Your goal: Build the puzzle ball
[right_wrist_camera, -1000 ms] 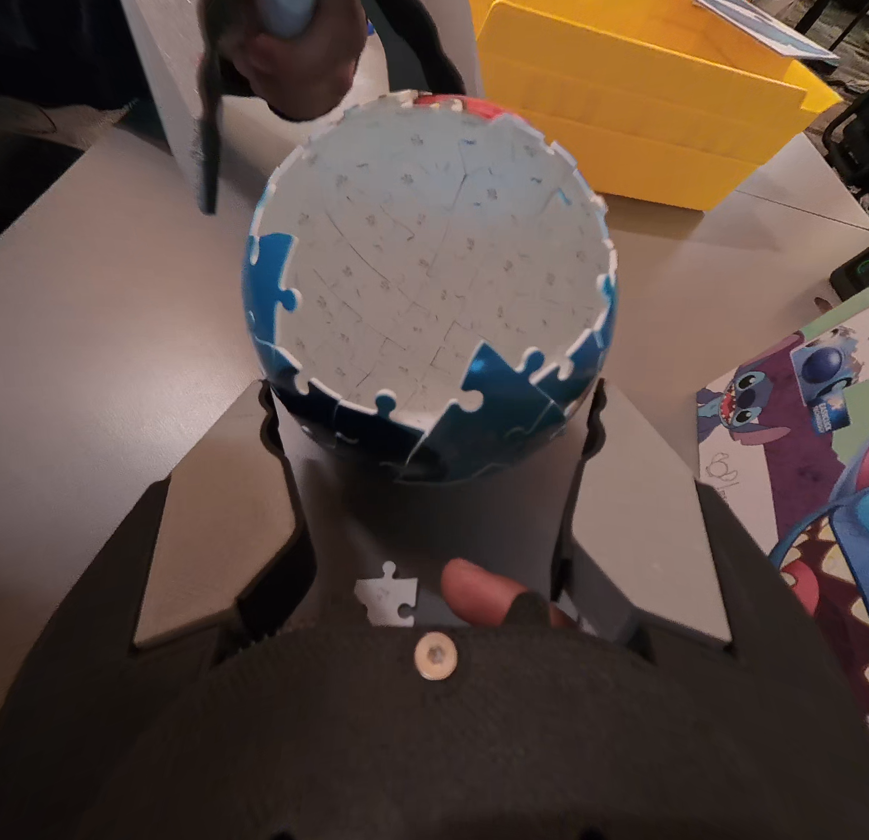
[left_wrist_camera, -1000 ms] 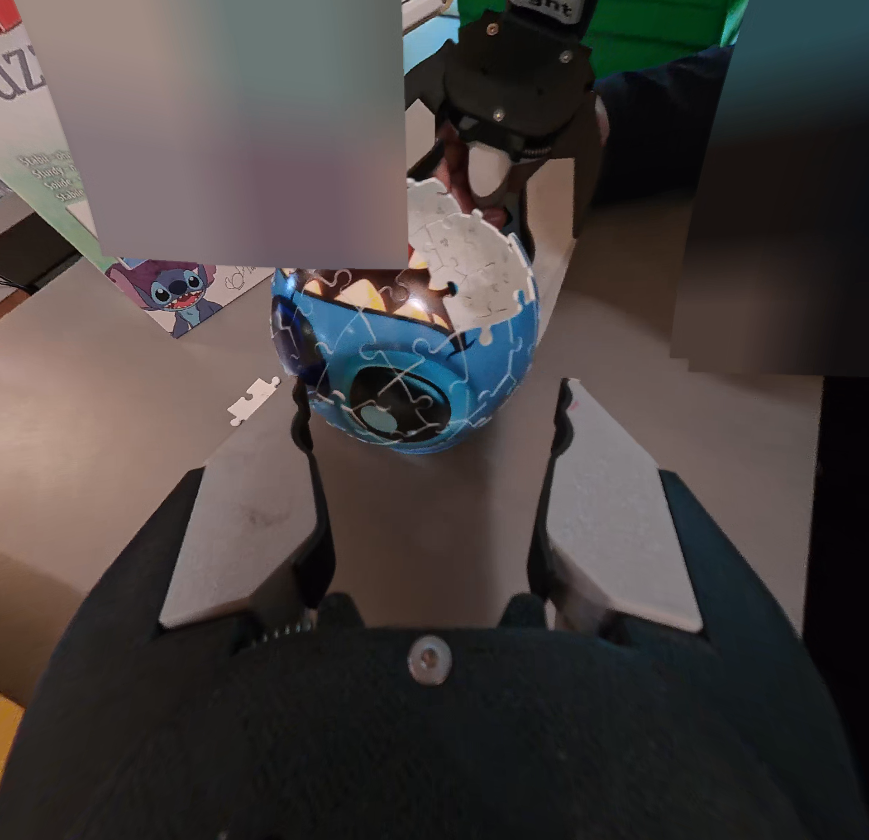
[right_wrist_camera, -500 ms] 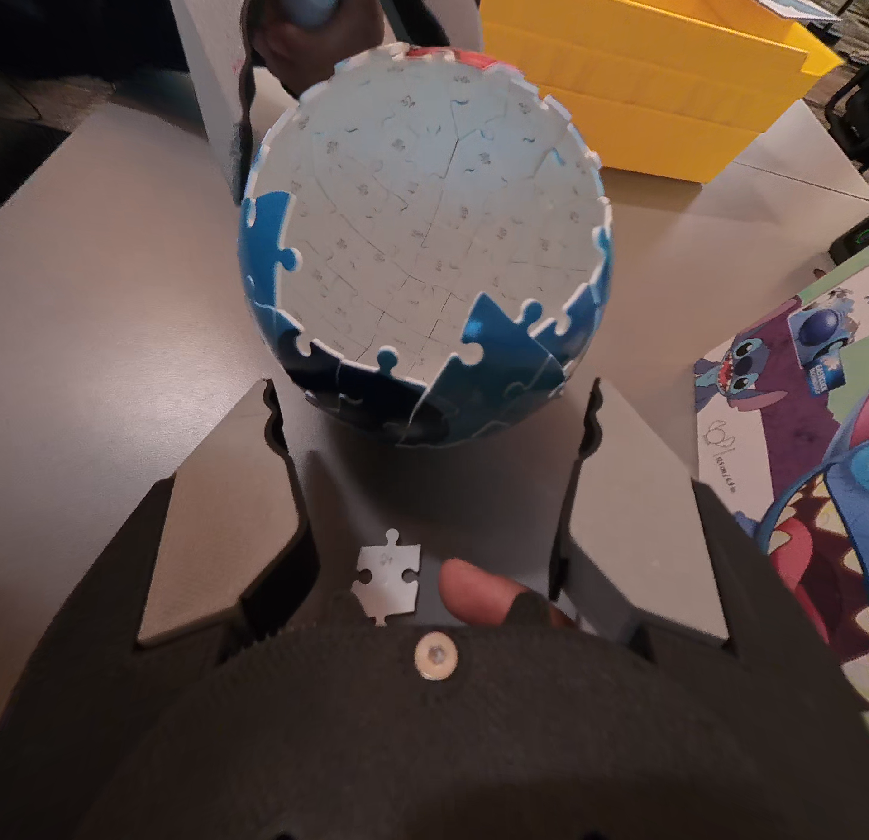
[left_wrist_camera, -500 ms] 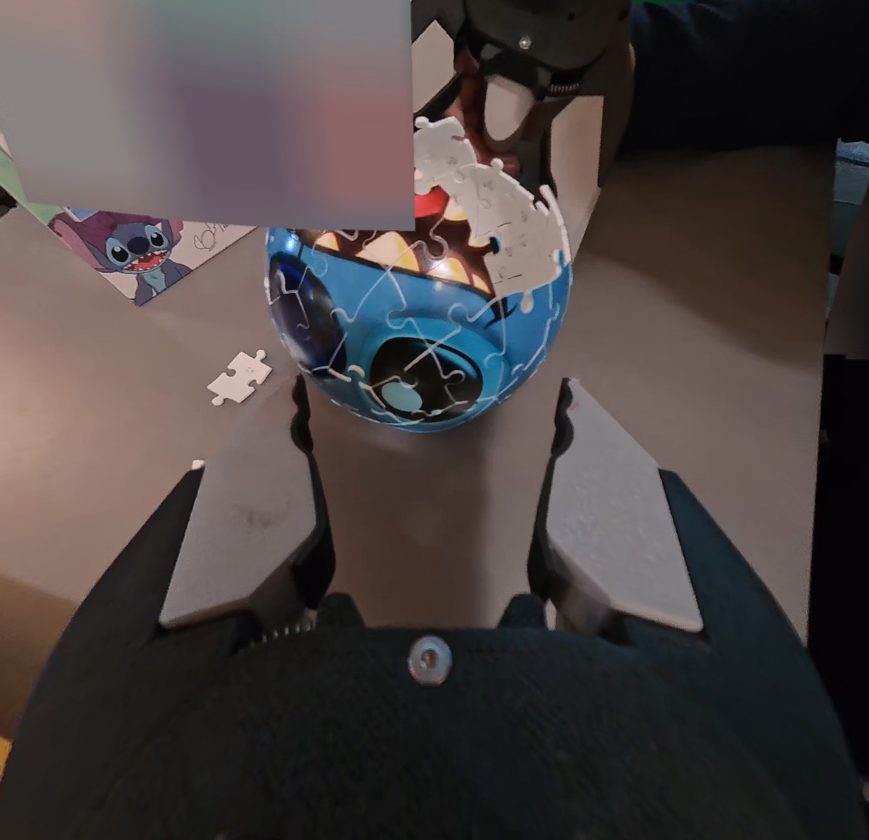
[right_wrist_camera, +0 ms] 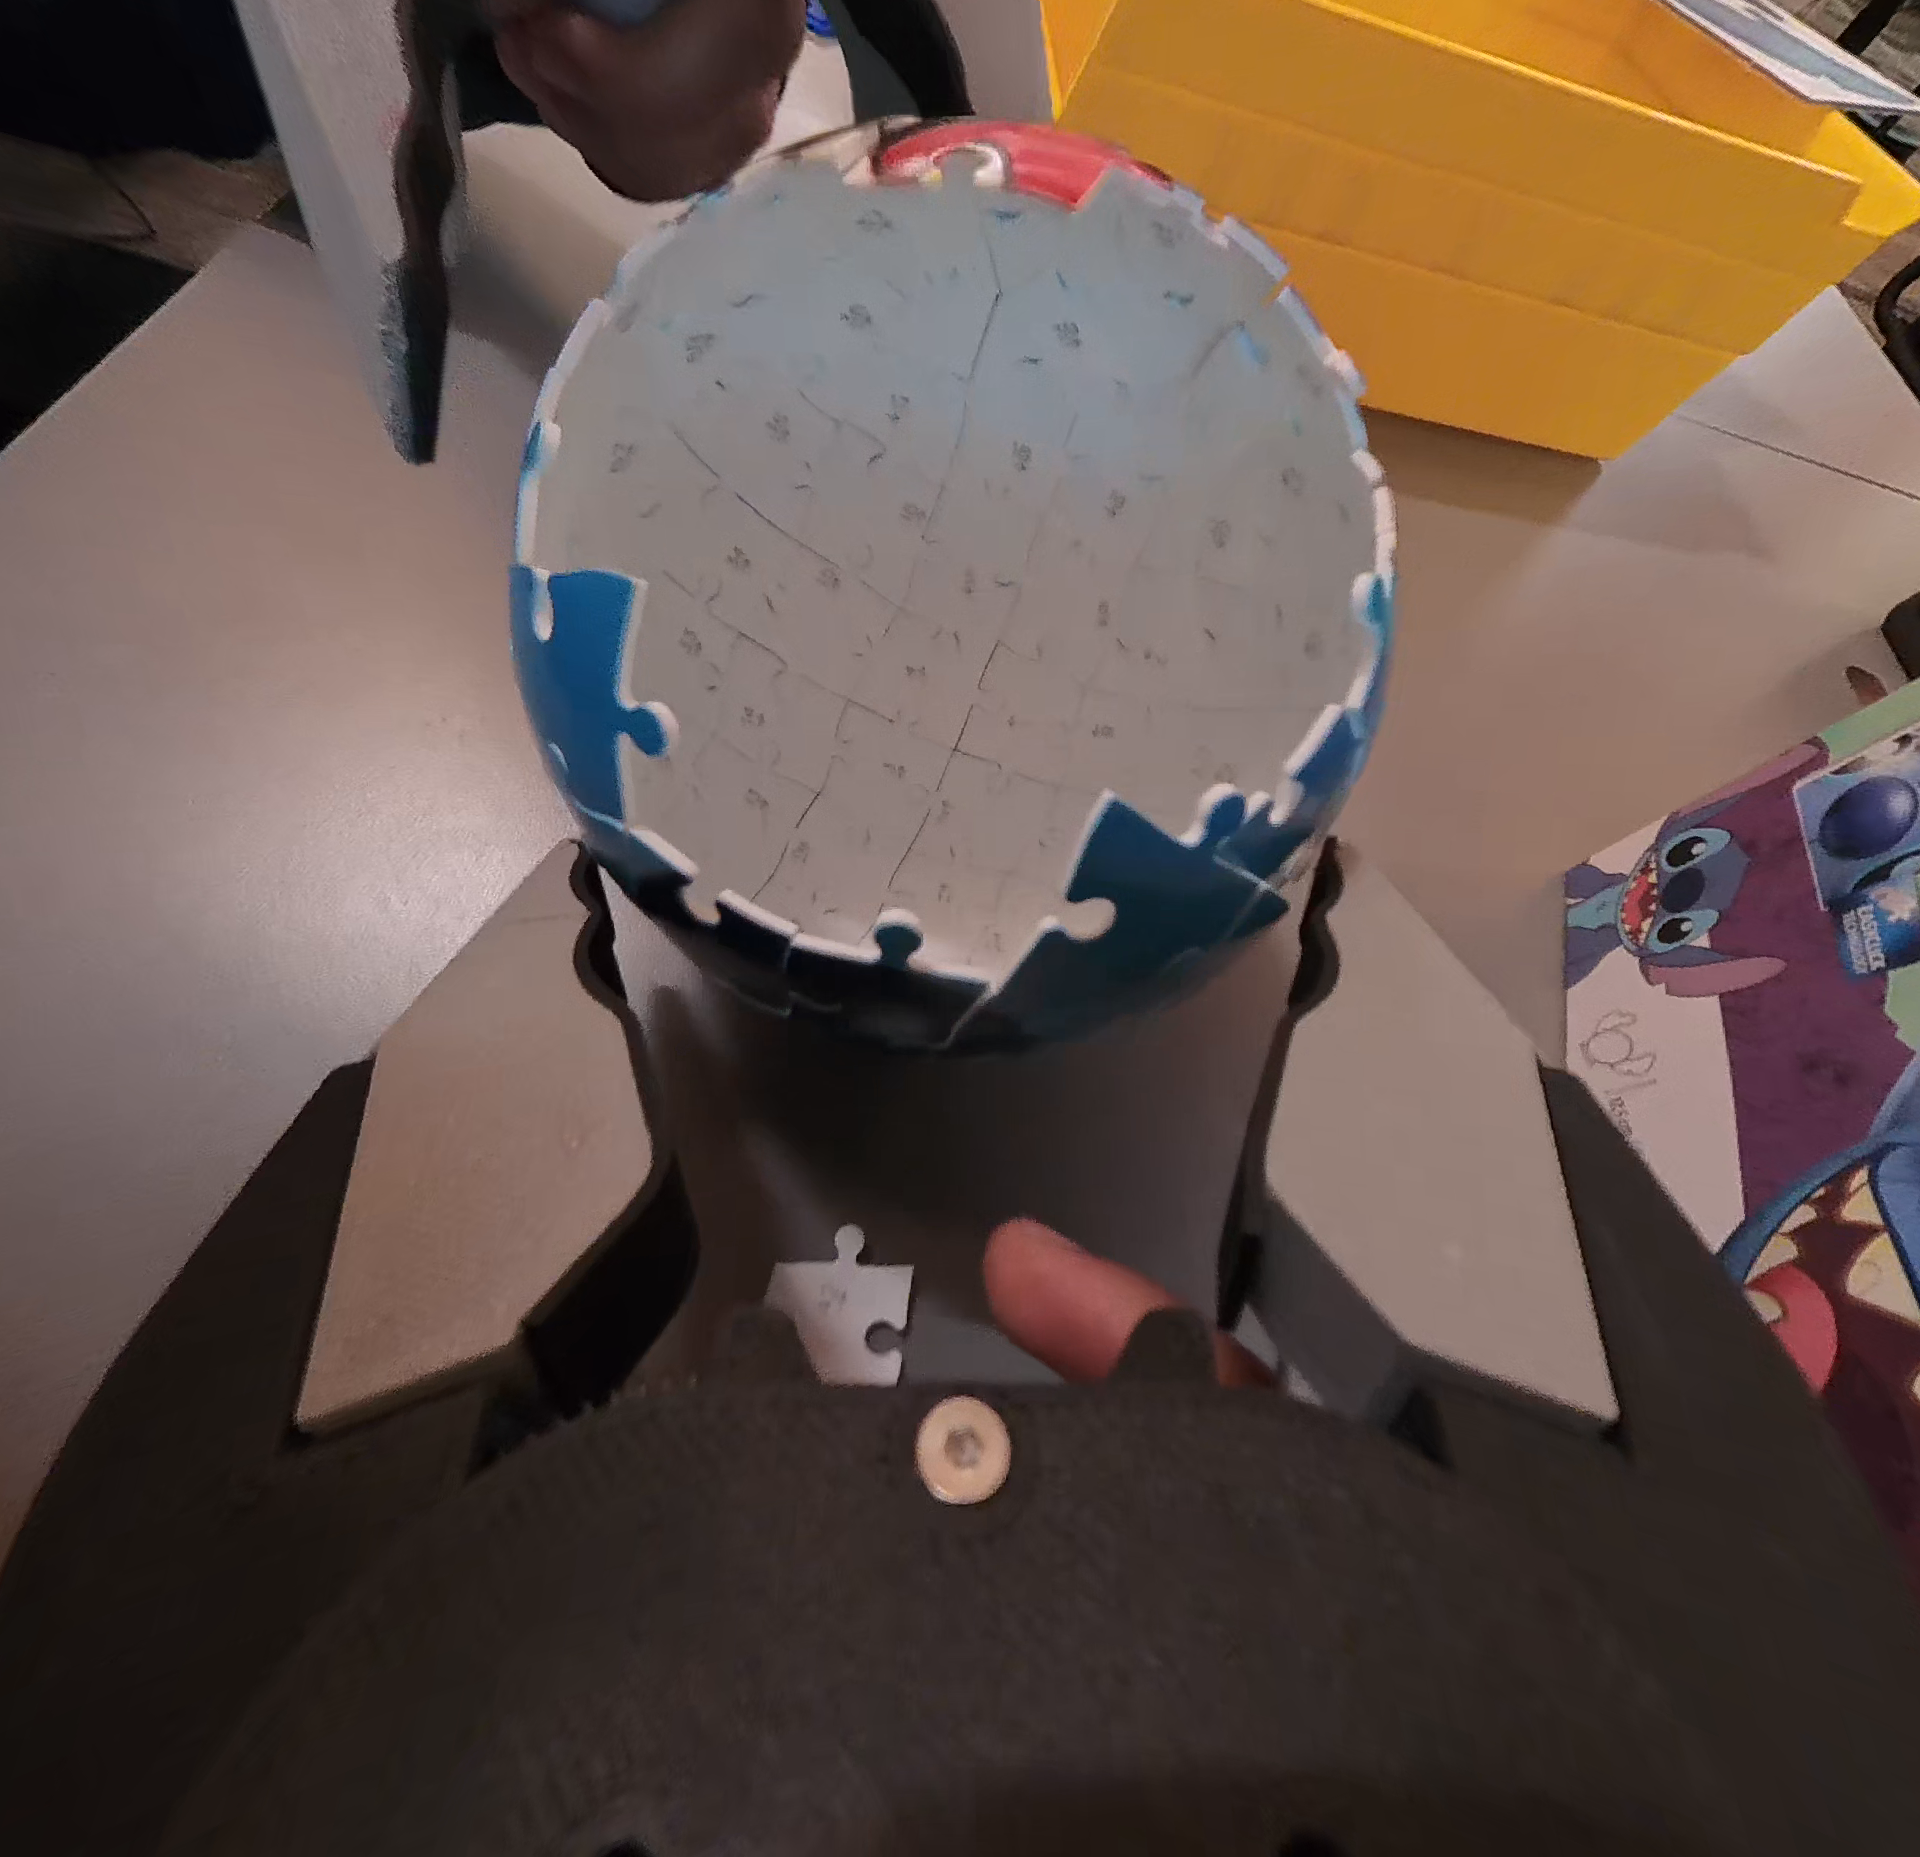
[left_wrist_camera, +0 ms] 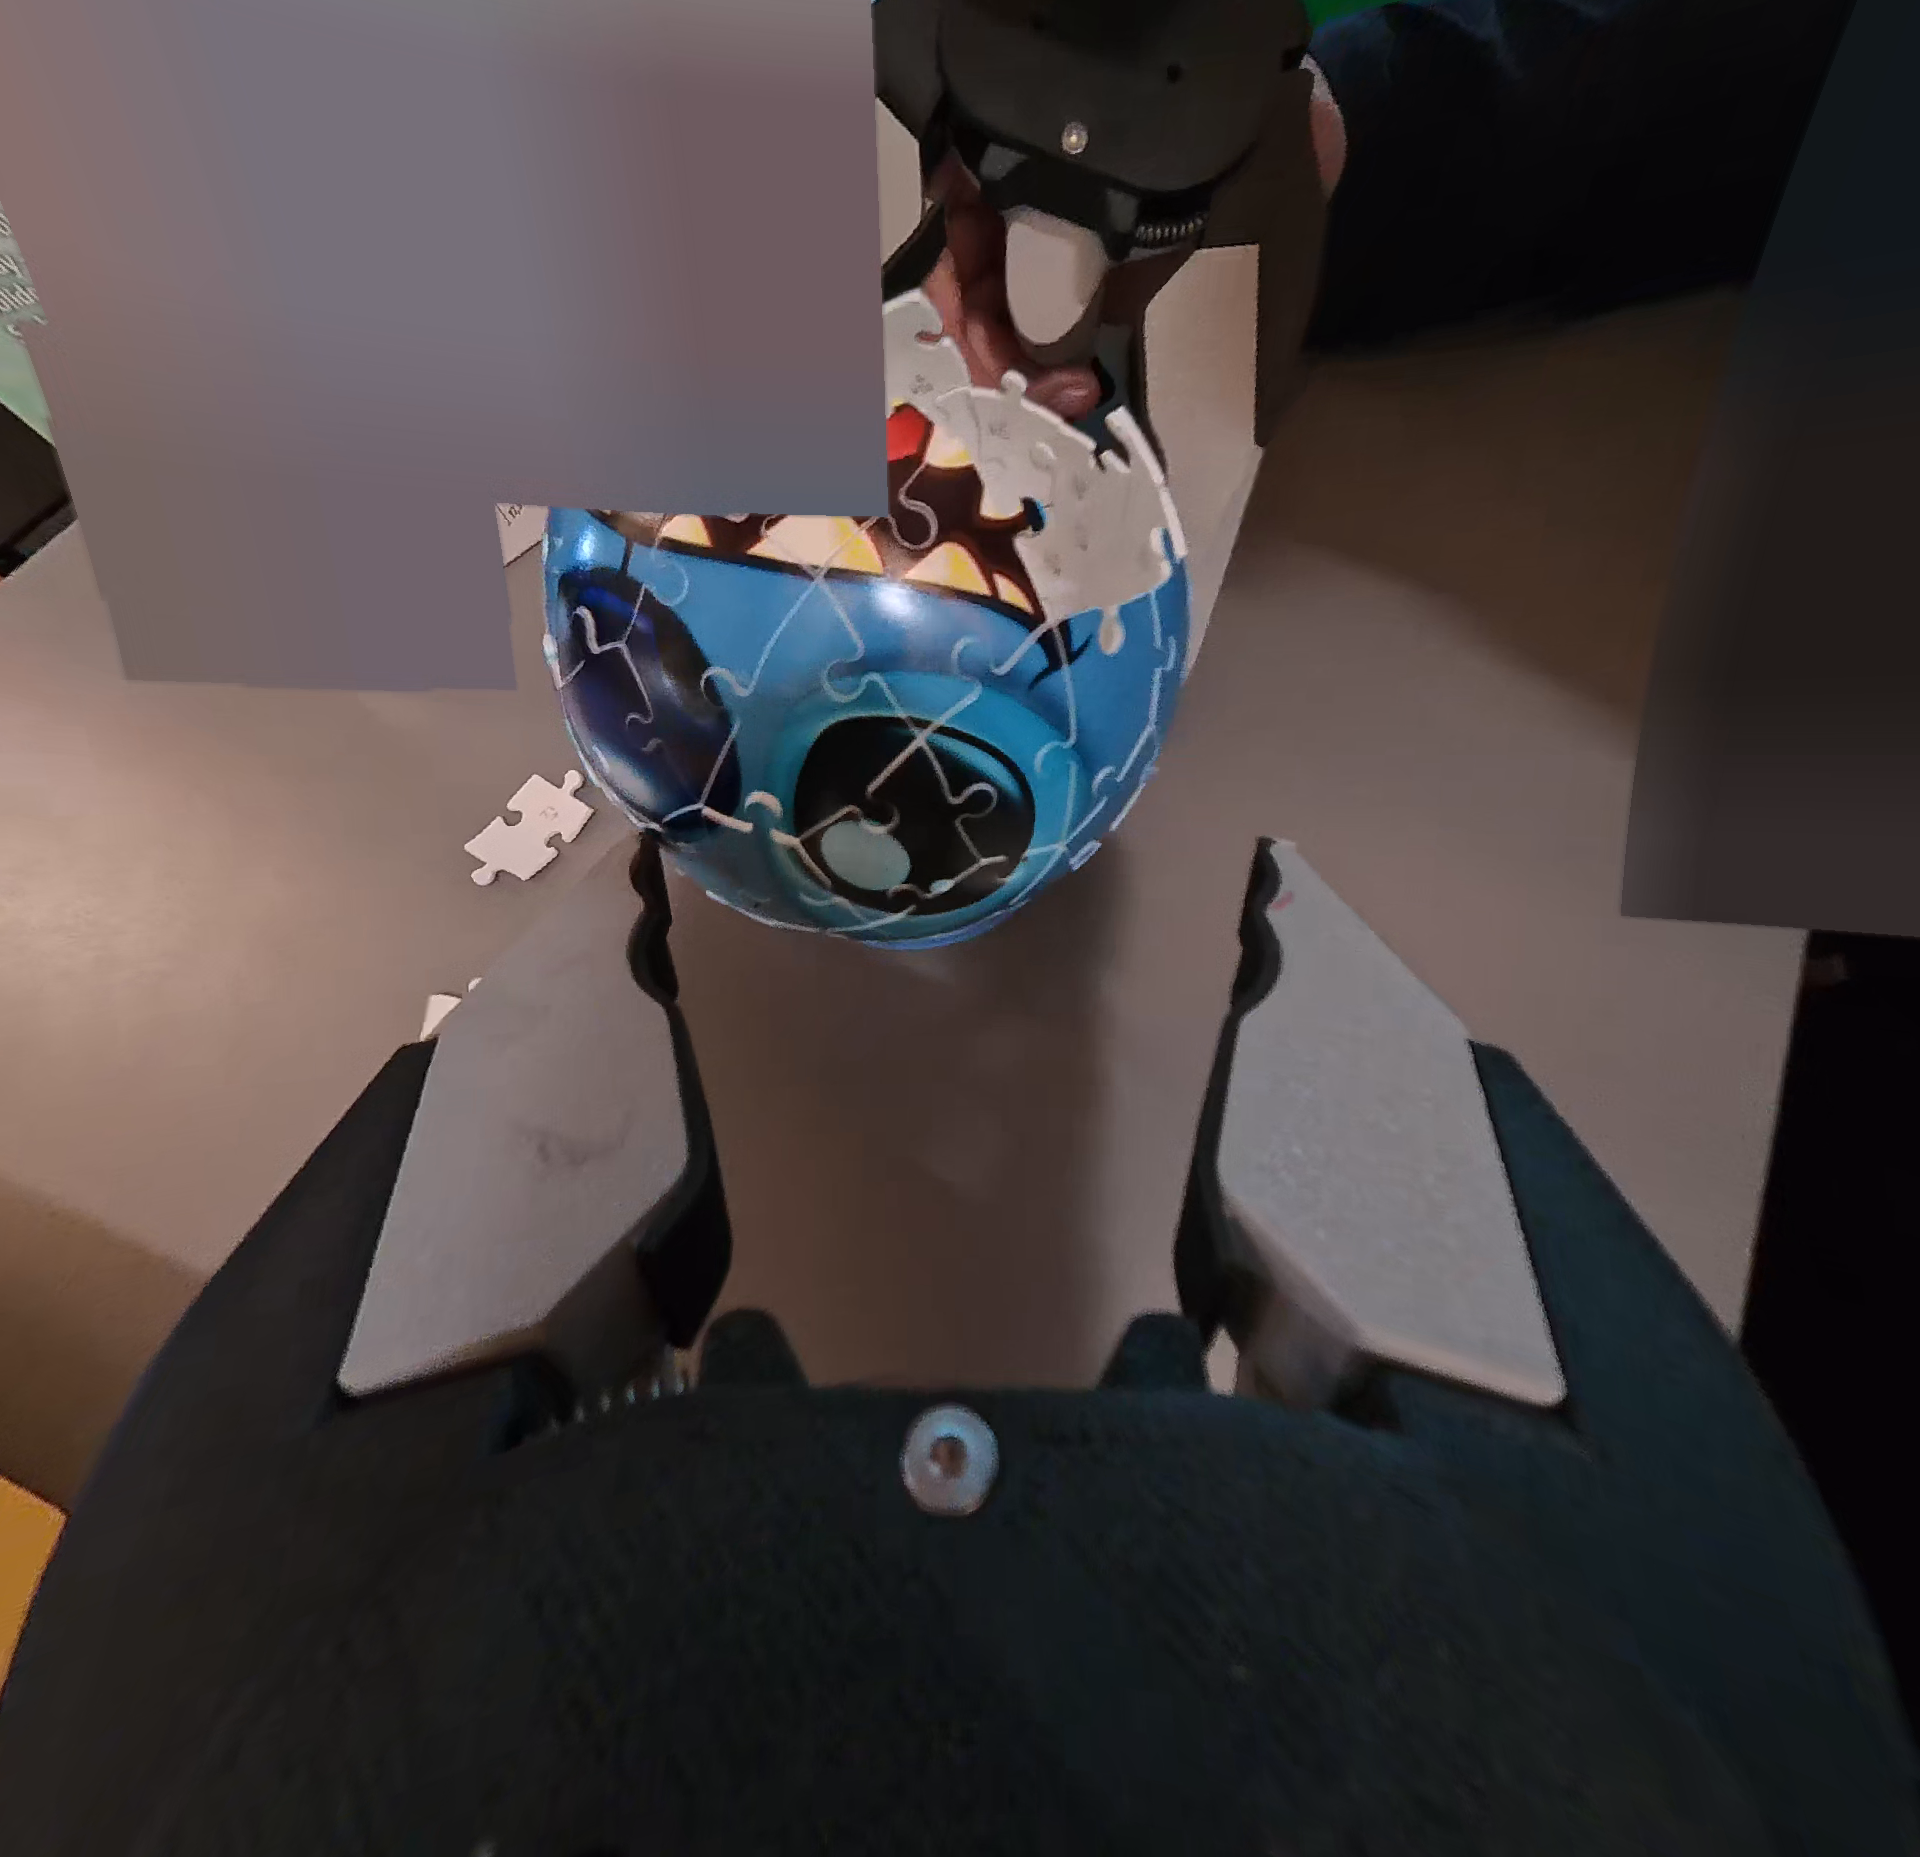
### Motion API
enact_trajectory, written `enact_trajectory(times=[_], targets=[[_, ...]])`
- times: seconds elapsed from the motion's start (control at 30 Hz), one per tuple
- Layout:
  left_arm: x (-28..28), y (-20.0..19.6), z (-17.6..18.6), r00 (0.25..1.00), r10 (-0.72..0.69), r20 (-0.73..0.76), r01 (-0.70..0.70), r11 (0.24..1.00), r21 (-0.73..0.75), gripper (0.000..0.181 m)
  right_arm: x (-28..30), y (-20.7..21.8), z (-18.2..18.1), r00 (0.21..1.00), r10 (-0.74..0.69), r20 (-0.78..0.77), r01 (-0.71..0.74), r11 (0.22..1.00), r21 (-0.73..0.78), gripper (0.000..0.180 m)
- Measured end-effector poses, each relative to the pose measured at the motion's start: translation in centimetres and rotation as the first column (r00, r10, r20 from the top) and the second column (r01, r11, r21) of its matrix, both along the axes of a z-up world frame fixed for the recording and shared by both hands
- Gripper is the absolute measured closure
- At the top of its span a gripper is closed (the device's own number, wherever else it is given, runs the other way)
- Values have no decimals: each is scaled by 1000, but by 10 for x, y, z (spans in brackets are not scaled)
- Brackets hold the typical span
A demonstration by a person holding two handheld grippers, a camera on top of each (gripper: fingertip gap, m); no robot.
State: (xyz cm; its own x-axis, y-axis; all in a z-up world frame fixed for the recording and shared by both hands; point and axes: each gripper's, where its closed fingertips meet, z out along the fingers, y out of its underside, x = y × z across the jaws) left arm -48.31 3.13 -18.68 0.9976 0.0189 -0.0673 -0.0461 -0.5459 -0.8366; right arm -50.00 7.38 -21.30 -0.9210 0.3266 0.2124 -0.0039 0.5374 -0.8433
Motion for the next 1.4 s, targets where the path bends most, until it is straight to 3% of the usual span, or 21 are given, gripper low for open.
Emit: enact_trajectory(times=[0.23,0.37,0.5,0.6,0.77,0.93,1.2,1.27,1.4], targets=[[4,-17,12,999,37,31,-38,998,43,78,10,38,6,995,-91,51,90,996,27,53],[4,-34,16,996,74,43,-76,996,55,79,27,76,4,977,-162,141,159,987,27,68],[9,-43,14,995,88,48,-90,995,38,81,48,92,-12,955,-161,249,157,987,38,101],[17,-43,16,995,87,45,-89,995,41,83,43,96,-18,957,-216,194,200,975,99,107],[36,-33,16,998,49,44,-50,998,34,85,41,88,-40,947,-215,240,170,966,193,109],[55,-18,15,999,-3,54,1,1000,29,89,39,83,-40,946,-208,249,174,973,152,156],[102,9,14,989,-95,113,92,995,34,102,43,85,-30,960,-235,153,207,962,177,157],[104,18,10,991,-66,114,61,997,44,106,51,76,-14,975,-186,124,170,977,128,157],[90,29,17,990,55,133,-77,983,168,136,74,50,32,996,-93,0,93,996,-9,157]])
